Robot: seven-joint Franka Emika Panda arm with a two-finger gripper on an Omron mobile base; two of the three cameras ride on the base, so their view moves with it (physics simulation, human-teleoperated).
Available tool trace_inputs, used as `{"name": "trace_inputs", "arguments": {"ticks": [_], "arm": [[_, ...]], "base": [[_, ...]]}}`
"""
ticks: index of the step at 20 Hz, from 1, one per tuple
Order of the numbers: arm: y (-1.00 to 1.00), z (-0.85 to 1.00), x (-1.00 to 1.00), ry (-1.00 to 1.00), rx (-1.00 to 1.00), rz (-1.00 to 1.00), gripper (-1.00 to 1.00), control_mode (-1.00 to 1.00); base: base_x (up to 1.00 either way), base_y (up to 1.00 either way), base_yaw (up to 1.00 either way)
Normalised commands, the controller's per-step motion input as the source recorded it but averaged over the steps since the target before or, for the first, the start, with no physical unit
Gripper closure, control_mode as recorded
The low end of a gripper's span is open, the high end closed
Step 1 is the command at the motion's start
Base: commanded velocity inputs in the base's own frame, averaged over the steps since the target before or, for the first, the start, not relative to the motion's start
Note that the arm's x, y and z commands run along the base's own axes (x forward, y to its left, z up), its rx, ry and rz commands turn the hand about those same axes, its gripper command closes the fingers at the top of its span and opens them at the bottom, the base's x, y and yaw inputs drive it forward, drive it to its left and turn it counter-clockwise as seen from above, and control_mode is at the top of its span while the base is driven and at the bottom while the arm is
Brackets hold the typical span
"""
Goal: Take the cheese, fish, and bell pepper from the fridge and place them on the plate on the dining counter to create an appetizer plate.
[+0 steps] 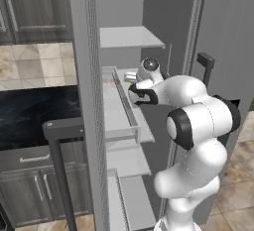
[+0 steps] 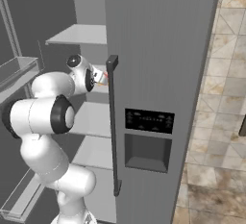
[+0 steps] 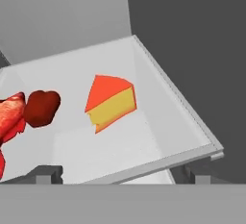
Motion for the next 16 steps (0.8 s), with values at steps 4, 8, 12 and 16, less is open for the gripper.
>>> {"name": "trace_inputs", "arguments": {"ticks": [4, 8, 12, 16], "arm": [[0.01, -0.25, 0.26, 0.0, 0.05, -0.01, -1.0, -1.0], [0.0, -0.16, 0.36, 0.0, 0.05, -0.02, -1.0, -1.0], [0.0, -0.1, 0.37, 0.0, 0.04, -0.02, -1.0, -1.0], [0.0, -0.05, 0.34, 0.0, 0.03, -0.02, -1.0, -1.0]], "base": [[0.0, 0.0, 0.0], [0.0, 0.0, 0.0], [0.0, 0.0, 0.0], [0.0, 0.0, 0.0]]}}
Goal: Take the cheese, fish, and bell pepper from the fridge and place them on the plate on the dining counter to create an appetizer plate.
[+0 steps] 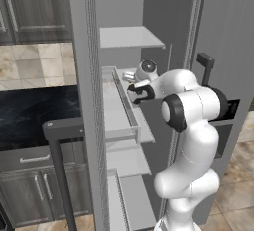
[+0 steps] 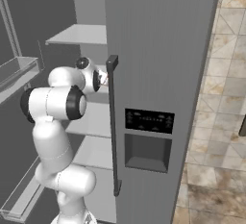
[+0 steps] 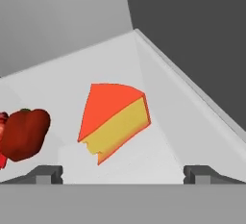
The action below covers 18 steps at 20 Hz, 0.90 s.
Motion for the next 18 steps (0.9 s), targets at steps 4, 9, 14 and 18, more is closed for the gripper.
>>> {"name": "trace_inputs", "arguments": {"ticks": [4, 9, 14, 18], "arm": [[0.0, -0.07, 0.31, 0.0, 0.02, -0.03, -1.0, -1.0], [0.0, -0.11, 0.3, 0.03, 0.01, -0.04, -1.0, -1.0], [0.0, -0.11, 0.23, 0.02, 0.02, -0.04, -1.0, -1.0], [0.02, -0.13, 0.22, 0.01, 0.01, -0.03, -1.0, -1.0]], "base": [[0.0, 0.0, 0.0], [0.0, 0.0, 0.0], [0.0, 0.0, 0.0], [0.0, 0.0, 0.0]]}}
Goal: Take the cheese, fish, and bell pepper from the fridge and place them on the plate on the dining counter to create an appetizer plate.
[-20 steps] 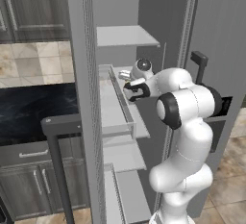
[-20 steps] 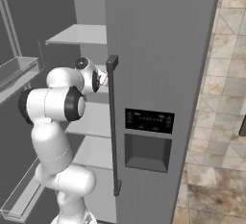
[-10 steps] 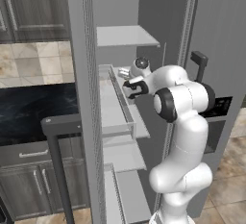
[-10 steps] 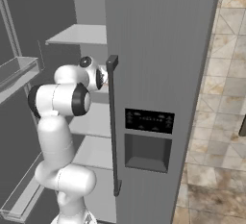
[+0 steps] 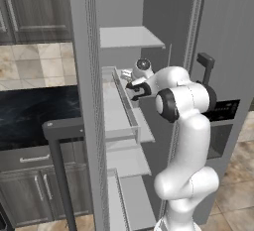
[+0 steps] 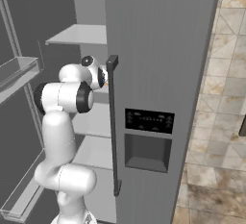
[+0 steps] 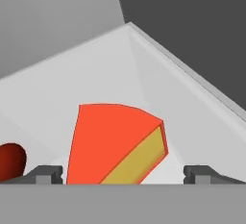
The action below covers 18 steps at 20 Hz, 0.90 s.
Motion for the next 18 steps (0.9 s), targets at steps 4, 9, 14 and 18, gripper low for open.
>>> {"name": "trace_inputs", "arguments": {"ticks": [4, 9, 14, 18], "arm": [[0.07, -0.16, 0.15, 0.01, 0.0, -0.02, -1.0, -1.0], [0.06, -0.19, 0.15, 0.01, 0.0, -0.03, -1.0, -1.0], [0.03, -0.17, 0.2, 0.0, 0.0, -0.03, -1.0, -1.0], [0.03, -0.14, 0.31, 0.01, 0.0, -0.03, -1.0, -1.0]], "base": [[0.0, 0.0, 0.0], [0.0, 0.0, 0.0], [0.0, 0.0, 0.0], [0.0, 0.0, 0.0]]}}
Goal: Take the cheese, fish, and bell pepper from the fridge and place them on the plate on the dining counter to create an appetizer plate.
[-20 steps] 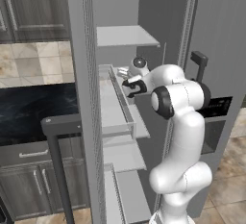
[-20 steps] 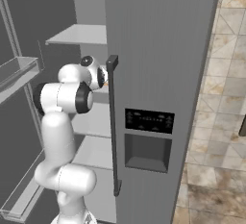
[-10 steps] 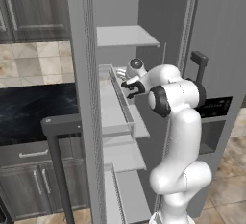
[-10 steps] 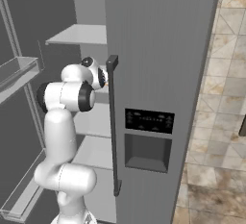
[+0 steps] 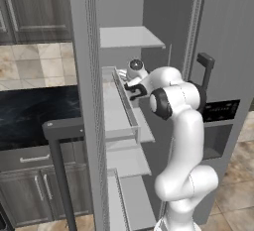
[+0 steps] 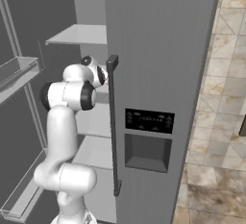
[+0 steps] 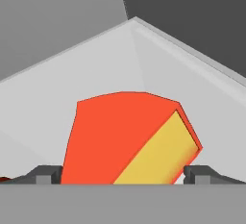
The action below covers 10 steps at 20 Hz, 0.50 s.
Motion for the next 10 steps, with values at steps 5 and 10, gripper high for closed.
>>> {"name": "trace_inputs", "arguments": {"ticks": [5, 10], "arm": [[0.0, -0.22, 0.27, 0.03, 0.0, -0.04, -1.0, -1.0], [0.0, -0.25, 0.06, 0.0, 0.0, -0.05, 1.0, -1.0]], "base": [[0.0, 0.0, 0.0], [0.0, 0.0, 0.0]]}}
